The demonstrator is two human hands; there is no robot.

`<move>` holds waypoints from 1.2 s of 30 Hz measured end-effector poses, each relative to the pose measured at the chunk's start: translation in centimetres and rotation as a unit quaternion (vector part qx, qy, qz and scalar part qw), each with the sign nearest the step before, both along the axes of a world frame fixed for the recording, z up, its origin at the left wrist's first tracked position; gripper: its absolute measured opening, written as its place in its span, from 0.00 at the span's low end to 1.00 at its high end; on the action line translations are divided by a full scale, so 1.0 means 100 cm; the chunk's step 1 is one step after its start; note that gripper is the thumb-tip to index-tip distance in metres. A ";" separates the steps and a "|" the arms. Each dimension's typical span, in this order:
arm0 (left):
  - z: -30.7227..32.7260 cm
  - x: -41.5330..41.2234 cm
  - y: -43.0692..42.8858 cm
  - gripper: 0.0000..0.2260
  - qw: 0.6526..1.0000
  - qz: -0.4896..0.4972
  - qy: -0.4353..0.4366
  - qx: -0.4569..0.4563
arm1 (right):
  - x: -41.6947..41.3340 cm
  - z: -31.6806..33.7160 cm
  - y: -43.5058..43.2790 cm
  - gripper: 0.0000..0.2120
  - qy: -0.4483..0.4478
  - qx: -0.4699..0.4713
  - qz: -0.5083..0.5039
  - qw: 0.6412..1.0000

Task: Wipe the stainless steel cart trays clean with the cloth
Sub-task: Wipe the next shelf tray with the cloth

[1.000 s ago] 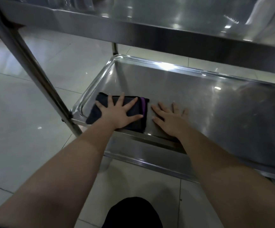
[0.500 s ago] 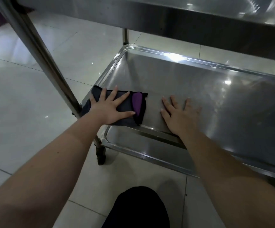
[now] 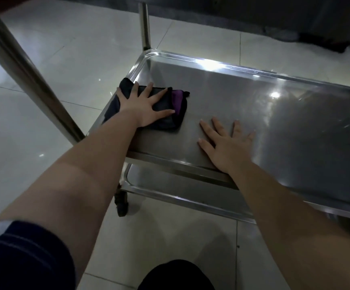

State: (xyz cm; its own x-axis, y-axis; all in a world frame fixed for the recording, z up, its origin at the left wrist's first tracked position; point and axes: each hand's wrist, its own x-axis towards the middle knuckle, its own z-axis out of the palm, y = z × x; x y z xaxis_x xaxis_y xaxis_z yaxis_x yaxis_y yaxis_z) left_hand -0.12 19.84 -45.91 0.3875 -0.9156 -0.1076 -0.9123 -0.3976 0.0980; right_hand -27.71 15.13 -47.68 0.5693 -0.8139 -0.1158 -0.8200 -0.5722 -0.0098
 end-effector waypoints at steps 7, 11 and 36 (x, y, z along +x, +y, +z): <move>-0.012 -0.018 0.082 0.39 1.000 -0.005 0.009 0.012 | -0.006 0.006 0.006 0.29 0.004 0.009 0.010 1.000; -0.010 -0.015 0.076 0.39 1.000 0.001 0.014 -0.005 | -0.006 0.003 0.012 0.31 0.005 0.003 0.015 1.000; -0.007 -0.051 0.074 0.40 1.000 -0.004 0.018 0.008 | -0.003 0.019 0.023 0.28 0.016 0.016 0.014 1.000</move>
